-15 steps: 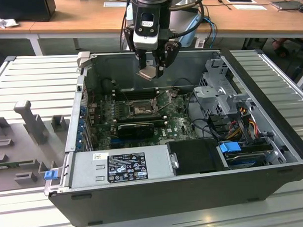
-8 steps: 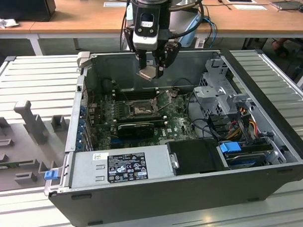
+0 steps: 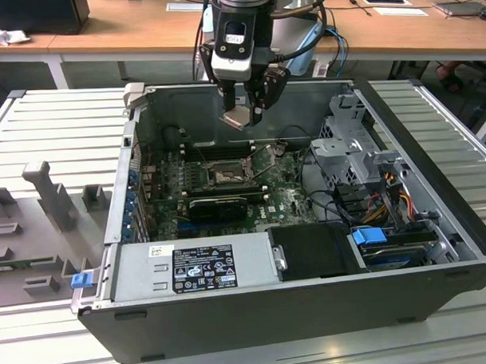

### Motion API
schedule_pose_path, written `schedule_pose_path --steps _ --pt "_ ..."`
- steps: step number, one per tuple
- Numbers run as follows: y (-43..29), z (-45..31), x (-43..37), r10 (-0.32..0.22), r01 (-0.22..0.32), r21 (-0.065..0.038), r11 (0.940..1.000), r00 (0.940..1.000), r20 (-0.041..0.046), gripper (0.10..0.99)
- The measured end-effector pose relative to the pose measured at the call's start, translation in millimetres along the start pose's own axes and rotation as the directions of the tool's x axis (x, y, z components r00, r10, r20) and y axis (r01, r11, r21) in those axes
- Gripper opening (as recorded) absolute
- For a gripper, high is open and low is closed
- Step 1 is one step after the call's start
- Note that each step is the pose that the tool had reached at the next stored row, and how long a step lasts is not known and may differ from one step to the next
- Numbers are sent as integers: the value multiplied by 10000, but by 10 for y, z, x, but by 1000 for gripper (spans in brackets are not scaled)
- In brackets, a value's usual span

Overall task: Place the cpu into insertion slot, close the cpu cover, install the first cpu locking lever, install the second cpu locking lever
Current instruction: 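Place the cpu into insertion slot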

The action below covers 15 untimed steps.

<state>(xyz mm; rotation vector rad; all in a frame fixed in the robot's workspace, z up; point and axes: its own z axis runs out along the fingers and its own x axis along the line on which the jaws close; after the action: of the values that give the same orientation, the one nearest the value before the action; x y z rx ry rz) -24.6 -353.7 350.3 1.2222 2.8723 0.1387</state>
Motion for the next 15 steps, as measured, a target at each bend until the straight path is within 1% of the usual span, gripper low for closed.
schedule_pose_path --steps 15 --pt "-1 11 0 358 -358 -8 9994 9994 31 537"
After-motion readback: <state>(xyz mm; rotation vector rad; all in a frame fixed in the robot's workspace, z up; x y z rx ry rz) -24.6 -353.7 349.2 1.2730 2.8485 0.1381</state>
